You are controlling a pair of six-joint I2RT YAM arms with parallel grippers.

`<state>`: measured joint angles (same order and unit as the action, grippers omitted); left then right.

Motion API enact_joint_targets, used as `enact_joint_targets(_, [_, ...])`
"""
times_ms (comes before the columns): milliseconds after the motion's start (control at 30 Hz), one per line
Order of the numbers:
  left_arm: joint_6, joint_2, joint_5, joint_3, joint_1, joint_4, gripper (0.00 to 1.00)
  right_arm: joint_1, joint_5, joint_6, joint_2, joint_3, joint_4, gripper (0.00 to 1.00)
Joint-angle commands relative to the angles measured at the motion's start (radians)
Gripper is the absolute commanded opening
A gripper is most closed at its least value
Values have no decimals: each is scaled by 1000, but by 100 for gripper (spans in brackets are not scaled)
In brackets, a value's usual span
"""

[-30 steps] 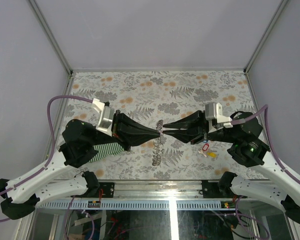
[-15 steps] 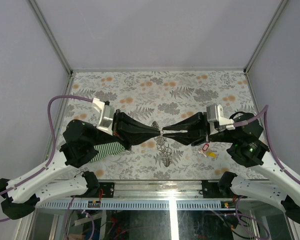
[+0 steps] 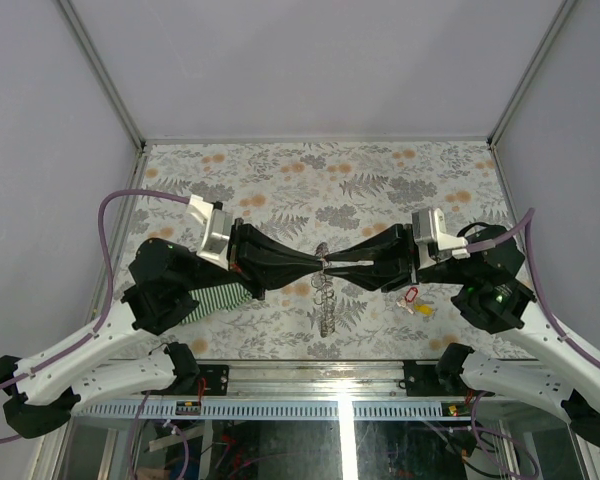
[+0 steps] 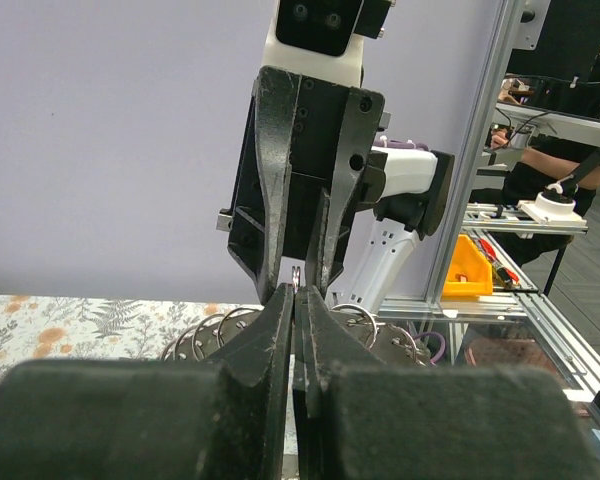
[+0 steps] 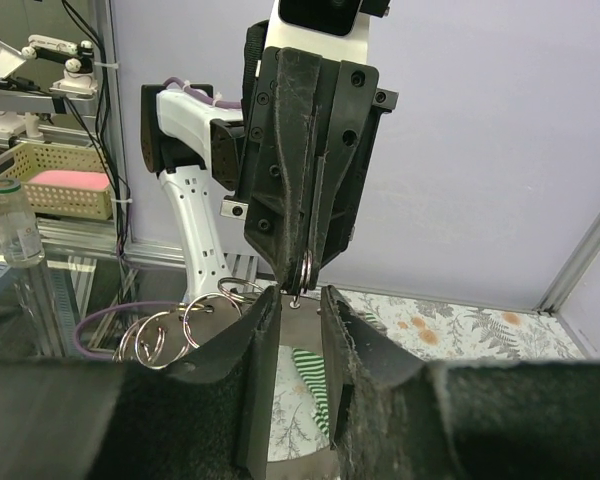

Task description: Put the keys on the keyring

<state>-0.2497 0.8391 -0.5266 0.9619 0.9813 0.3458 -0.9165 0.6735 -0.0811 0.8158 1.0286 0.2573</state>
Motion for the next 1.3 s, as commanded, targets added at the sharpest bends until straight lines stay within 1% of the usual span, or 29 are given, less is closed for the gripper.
enact_joint_targets(0, [-2, -1, 9, -8, 5, 96, 0, -7, 9, -15, 6, 10, 69, 28])
enact_joint_targets(133, [-6, 3, 1, -8, 6, 98, 0, -7, 7, -20, 12, 10, 71, 23])
enact_joint_targets(333, [-8, 12, -27, -4, 5, 96, 0, -7, -6, -18, 8, 7, 97, 1])
enact_joint_targets(400, [-4, 13, -37, 0, 5, 88, 1, -7, -12, -14, -3, -3, 110, 0])
enact_joint_targets(500, [7, 9, -43, 10, 5, 62, 7, -6, 1, 10, -7, 20, 66, 0])
enact_joint_targets(667, [46, -8, -51, 32, 5, -6, 19, -7, 28, 101, -4, 87, -94, 0])
enact_joint_targets(733, [65, -15, -56, 44, 5, -43, 22, -8, 33, 162, -4, 114, -163, 0])
enact_joint_targets(833, [98, -28, -57, 62, 5, -103, 24, -7, 42, 296, -10, 154, -273, 0])
enact_joint_targets(967, [157, -35, -35, 105, 6, -218, 24, -7, 47, 420, 11, 245, -456, 0])
enact_joint_targets(1133, [209, -26, 11, 142, 6, -323, 25, -7, -35, 476, 85, 411, -734, 0])
enact_joint_targets(1267, [226, 0, 51, 162, 6, -368, 26, -7, -87, 446, 144, 513, -867, 0])
